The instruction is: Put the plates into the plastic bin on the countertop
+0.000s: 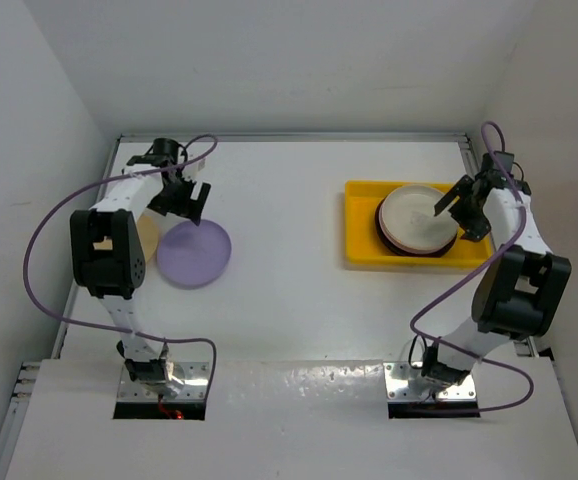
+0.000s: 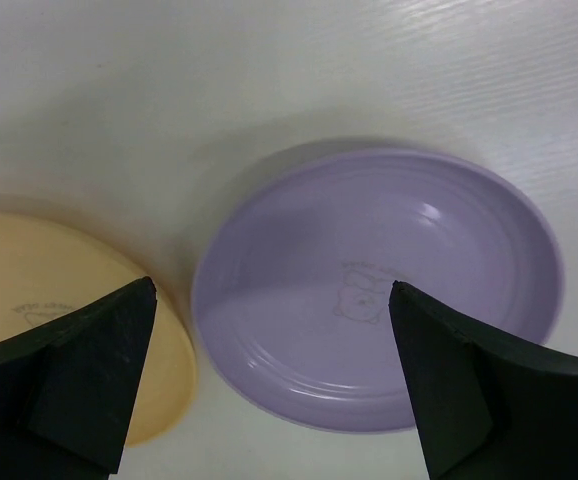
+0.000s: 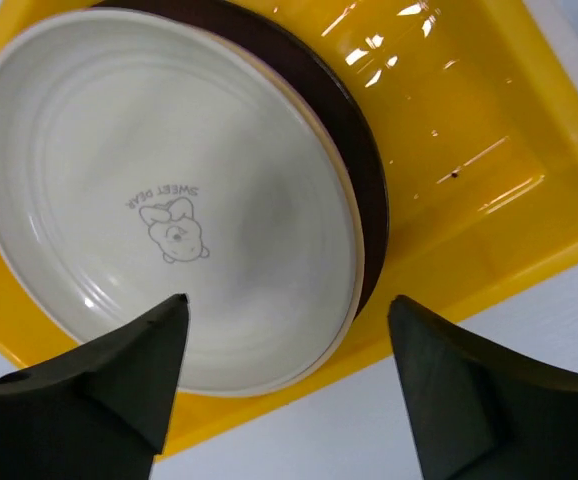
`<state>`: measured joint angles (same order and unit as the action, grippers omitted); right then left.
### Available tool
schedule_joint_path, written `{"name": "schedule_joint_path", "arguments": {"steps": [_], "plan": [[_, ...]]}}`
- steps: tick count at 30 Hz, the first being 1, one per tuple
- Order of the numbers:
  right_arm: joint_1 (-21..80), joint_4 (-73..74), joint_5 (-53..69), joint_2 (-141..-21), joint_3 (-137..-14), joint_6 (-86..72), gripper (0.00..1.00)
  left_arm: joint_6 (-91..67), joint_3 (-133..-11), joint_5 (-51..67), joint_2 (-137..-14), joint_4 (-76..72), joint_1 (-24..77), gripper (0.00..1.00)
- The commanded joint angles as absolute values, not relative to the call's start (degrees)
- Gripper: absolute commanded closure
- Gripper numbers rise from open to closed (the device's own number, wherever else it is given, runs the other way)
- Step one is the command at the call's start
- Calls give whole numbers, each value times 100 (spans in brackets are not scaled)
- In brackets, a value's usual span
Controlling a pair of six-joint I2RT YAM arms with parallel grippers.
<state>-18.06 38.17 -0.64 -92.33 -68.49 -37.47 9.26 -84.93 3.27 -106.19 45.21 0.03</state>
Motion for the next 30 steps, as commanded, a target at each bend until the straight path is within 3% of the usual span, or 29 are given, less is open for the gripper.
{"name": "schedule_joint_path", "arguments": {"steps": [1, 5, 8, 9, 11, 12, 14, 18, 21, 25, 30], "plan": [[-1618, 4192, -771, -9123, -7373, -3402, 18, 1212, -8728, -114, -10941, 4342, -141, 1], [-1424, 4254, -1151, -8904, -7541, -3129, 16, 1529, -8728, -185, -11425, 4342, -210, 1], [-1065, 4359, -1432, -8728, -7752, -2840, 16, 1766, -8526, -1, -11653, 4395, -316, 12], [-985, 4368, -1589, -8693, -7839, -2734, 16, 1819, -8473, 70, -11724, 4395, -316, 25], [-574, 4316, -1661, -8517, -7875, -2559, 16, 1942, -8473, 218, -11952, 4473, -316, 39], [-476, 4272, -1713, -8438, -7875, -2505, 16, 2047, -8473, 368, -11953, 4639, -316, 51], [120, 4149, -1662, -8359, -7866, -2434, 16, 2162, -8473, 1131, -12015, 4816, -316, 61], [1245, 3780, -1415, -8297, -7586, -2399, 16, 2215, -8473, 1758, -11901, 4939, -316, 100], [2026, 3402, -1074, -8454, -7463, -2461, 19, 2215, -8586, 2047, -11848, 5106, -316, 100], [2890, 2638, 385, -8893, -7391, -2066, 20, 2092, -8938, 2776, -11410, 5414, -264, 100], [3612, 2312, 1054, -9807, -8198, -2363, 18, 1907, -9298, 3471, -10539, 5467, 140, 100]]}}
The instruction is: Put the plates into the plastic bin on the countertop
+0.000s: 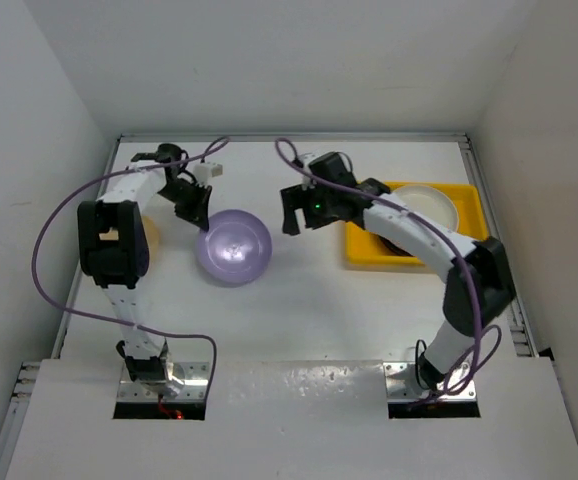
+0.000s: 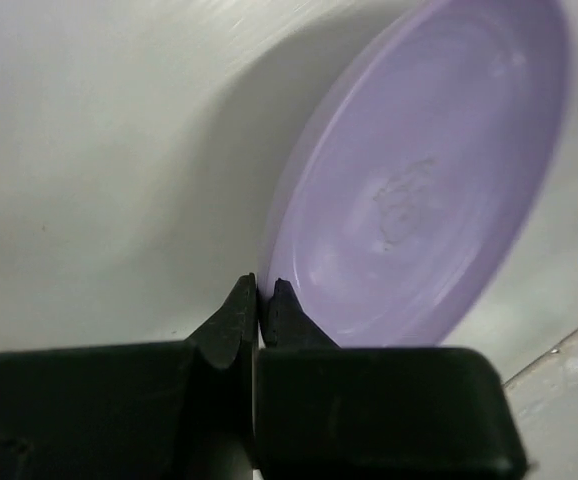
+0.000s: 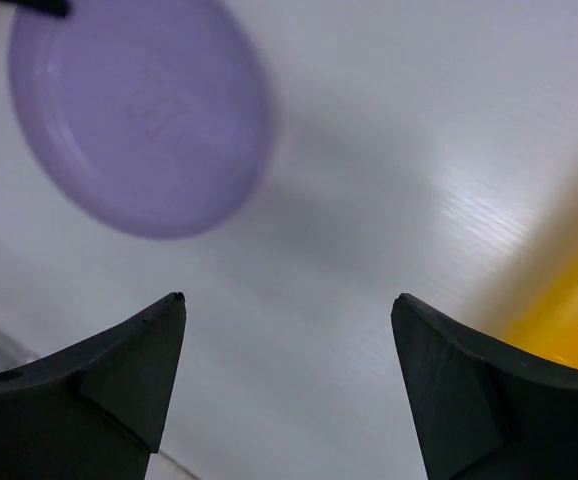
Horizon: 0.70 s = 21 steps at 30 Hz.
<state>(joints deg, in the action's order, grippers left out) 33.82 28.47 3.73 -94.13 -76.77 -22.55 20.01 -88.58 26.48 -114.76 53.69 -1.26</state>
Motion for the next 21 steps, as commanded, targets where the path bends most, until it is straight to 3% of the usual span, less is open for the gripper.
{"name": "schedule_joint_path", "arguments": {"steps": [1, 5, 9, 12, 13, 15, 16, 19, 21], "plan": [[3734, 2294, 1089, -10165, -8348, -2416, 18, 1855, -9377, 3472, -10434, 5467, 271, 100], [3770, 2048, 958, -10652, -8595, -2768, 19, 1802, -9439, 3655, -10151, 5528, 404, 100], [3578, 2005, 861, -10811, -8596, -2900, 29, 1802, -9439, 4112, -10020, 5668, 457, 100], [3498, 1767, 861, -10627, -8271, -3006, 63, 1872, -9439, 4228, -10020, 5739, 519, 100], [3507, 1662, 783, -10574, -8140, -3032, 86, 1872, -9439, 4228, -10020, 5739, 519, 100], [3489, 1556, 651, -10328, -7981, -3111, 100, 1872, -9439, 4166, -10020, 5739, 519, 100], [3472, 1547, 407, -10197, -7867, -3146, 100, 1872, -9439, 4053, -10020, 5739, 519, 86], [3122, 1766, 194, -9888, -7787, -3418, 100, 1688, -9720, 3544, -10072, 5739, 519, 19], [2744, 2089, 228, -9530, -7735, -3621, 100, 1600, -9835, 3087, -10072, 5739, 317, 0]]}}
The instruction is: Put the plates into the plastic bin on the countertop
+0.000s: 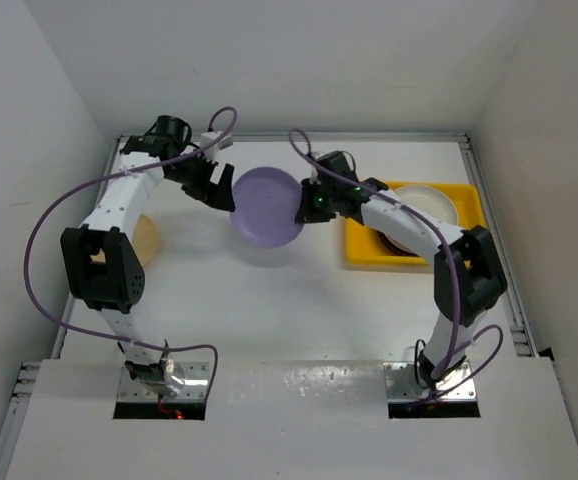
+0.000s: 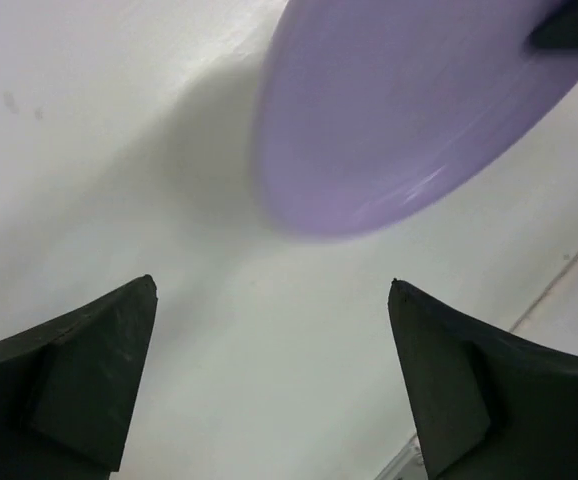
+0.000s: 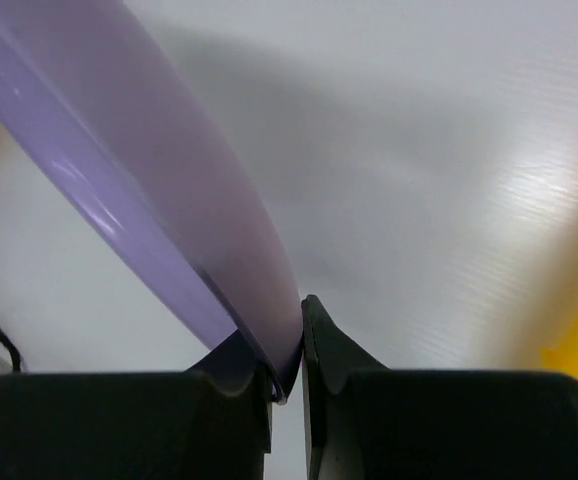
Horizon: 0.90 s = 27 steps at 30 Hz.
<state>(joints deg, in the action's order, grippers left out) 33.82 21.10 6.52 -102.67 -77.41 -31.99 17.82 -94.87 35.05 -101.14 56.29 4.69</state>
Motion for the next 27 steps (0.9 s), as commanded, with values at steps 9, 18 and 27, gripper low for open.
{"name": "schedule_joint_path", "arguments": {"steps": [9, 18, 27], "plan": [[-628, 3996, 684, -8016, -6883, -4140, 100, 694, -9169, 749, -9703, 4773, -2088, 0], [-2074, 4254, 1362, -8550, -6468, -3885, 94, 878, -8790, 747, -10046, 4668, -3295, 0], [-1847, 5034, 330, -9457, -7442, -3245, 19, 1116, -8360, 89, -10432, 4439, -3620, 0]]}}
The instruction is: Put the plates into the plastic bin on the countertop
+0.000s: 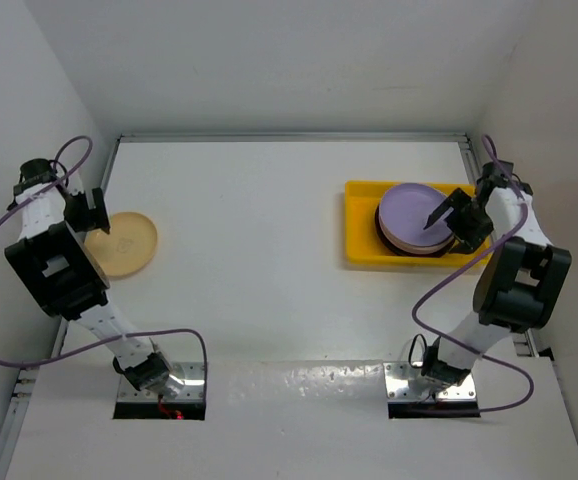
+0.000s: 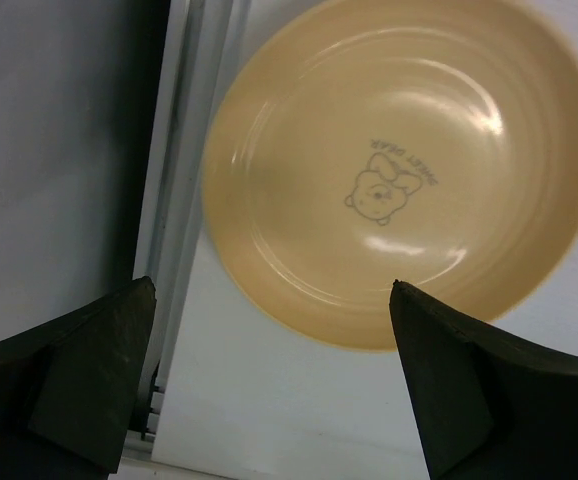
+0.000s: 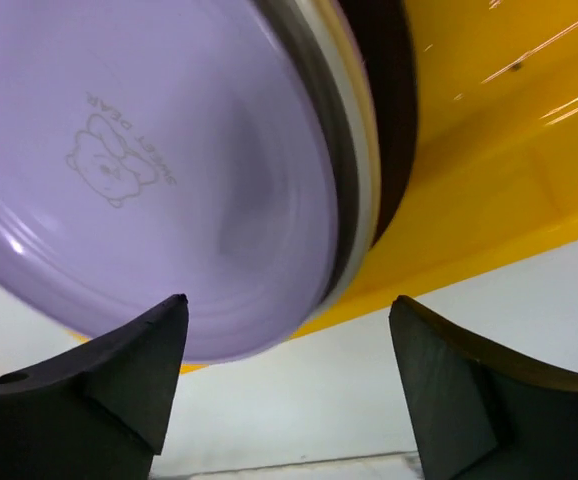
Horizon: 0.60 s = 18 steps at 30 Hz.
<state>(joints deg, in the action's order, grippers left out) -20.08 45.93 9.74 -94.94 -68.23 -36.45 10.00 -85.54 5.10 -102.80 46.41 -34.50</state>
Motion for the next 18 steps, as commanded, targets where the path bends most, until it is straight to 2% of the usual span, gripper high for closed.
{"name": "schedule_joint_path", "arguments": {"steps": [1, 4, 8, 10, 12, 13, 15, 16, 18], "plan": [[-1733, 5141, 151, -9431, -7497, -3191, 15, 1116, -8306, 10, -10433, 4386, -3708, 0], [-1600, 5413, -613, -9274, -7593, -3059, 8, 1169, -8148, -62, -10633, 4210, -3849, 0], [-1363, 5397, -975, -8774, -7567, -3032, 8, 1222, -8147, -53, -11038, 4140, -3850, 0], [-1240, 5300, -958, -8658, -7567, -2997, 8, 1388, -8147, 166, -11101, 4140, -3850, 7], [-1012, 5282, -1072, -8438, -7637, -2980, 8, 1389, -8087, 167, -11337, 4070, -3850, 20], [-959, 5282, -1124, -8394, -7690, -2953, 8, 1441, -8086, 167, -11434, 4069, -3850, 36], [-695, 5274, -1378, -8218, -7778, -2866, 8, 1528, -8086, 526, -11601, 4122, -3850, 50], [-607, 5273, -1406, -8192, -7804, -2848, 8, 1669, -8086, 701, -11662, 4270, -3850, 67], [-310, 5247, -1450, -8016, -7874, -2821, 11, 1731, -8086, 1369, -11663, 4420, -3850, 95]]}}
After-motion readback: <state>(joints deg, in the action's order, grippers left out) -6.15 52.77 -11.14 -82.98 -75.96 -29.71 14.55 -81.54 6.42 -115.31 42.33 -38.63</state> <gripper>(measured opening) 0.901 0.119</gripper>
